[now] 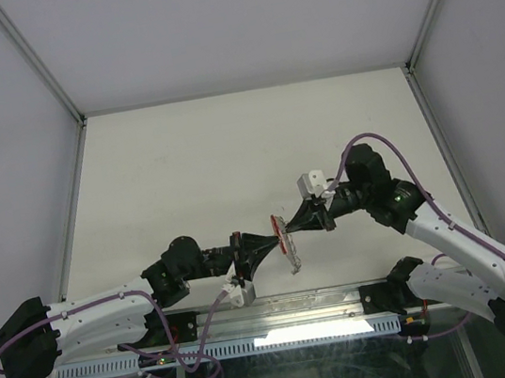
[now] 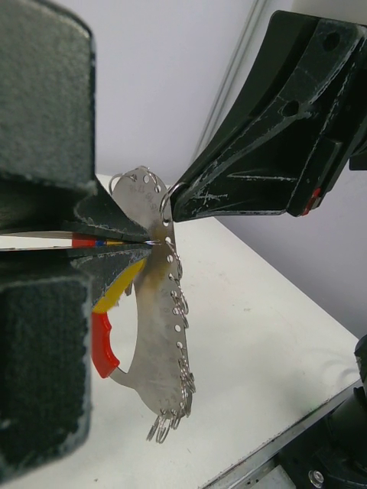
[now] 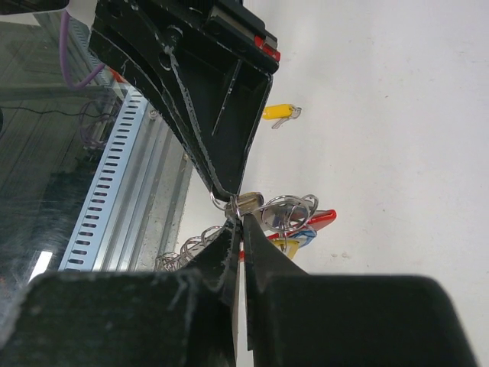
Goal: Put the keys on the keyring
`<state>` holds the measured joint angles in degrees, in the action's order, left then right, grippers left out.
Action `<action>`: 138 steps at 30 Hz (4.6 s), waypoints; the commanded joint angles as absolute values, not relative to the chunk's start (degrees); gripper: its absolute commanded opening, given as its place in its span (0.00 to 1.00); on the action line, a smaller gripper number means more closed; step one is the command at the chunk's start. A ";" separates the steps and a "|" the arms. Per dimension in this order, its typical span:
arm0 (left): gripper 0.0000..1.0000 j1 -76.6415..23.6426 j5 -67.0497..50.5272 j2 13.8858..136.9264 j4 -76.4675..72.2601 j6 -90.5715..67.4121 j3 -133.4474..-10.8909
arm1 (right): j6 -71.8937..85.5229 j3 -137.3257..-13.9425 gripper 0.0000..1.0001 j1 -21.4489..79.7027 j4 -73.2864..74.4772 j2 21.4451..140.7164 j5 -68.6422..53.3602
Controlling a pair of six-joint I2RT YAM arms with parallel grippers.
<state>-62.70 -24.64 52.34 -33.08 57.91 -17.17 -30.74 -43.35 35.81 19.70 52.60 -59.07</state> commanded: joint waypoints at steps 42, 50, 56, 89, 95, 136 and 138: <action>0.00 -63.28 -23.95 52.47 -43.48 57.41 -17.91 | -14.24 -41.66 0.00 35.24 7.08 51.38 -60.74; 0.00 -63.28 -24.87 52.05 -42.96 57.35 -17.92 | -13.46 -41.43 0.00 35.24 6.77 51.59 -60.05; 0.00 -63.28 -25.04 51.97 -42.91 57.32 -17.91 | -12.60 -40.83 0.00 35.24 6.21 52.01 -60.25; 0.00 -63.28 -27.38 51.37 -38.01 58.27 -18.41 | -15.12 -41.70 0.00 33.84 8.41 49.43 -59.02; 0.00 -63.28 -27.41 51.68 -37.46 58.32 -18.66 | -15.29 -42.00 0.00 33.41 8.68 48.78 -59.32; 0.00 -63.22 -21.36 56.78 -67.91 52.41 -9.43 | 10.22 -42.52 0.00 33.09 -4.09 53.50 -68.57; 0.00 -62.77 -21.30 58.87 -72.17 51.25 -8.58 | 11.58 -41.61 0.00 33.06 -5.44 53.80 -67.84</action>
<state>-62.70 -21.10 56.21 -62.89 51.70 -10.00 4.75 -42.30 33.19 2.11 53.65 -67.31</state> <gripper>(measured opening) 0.003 0.007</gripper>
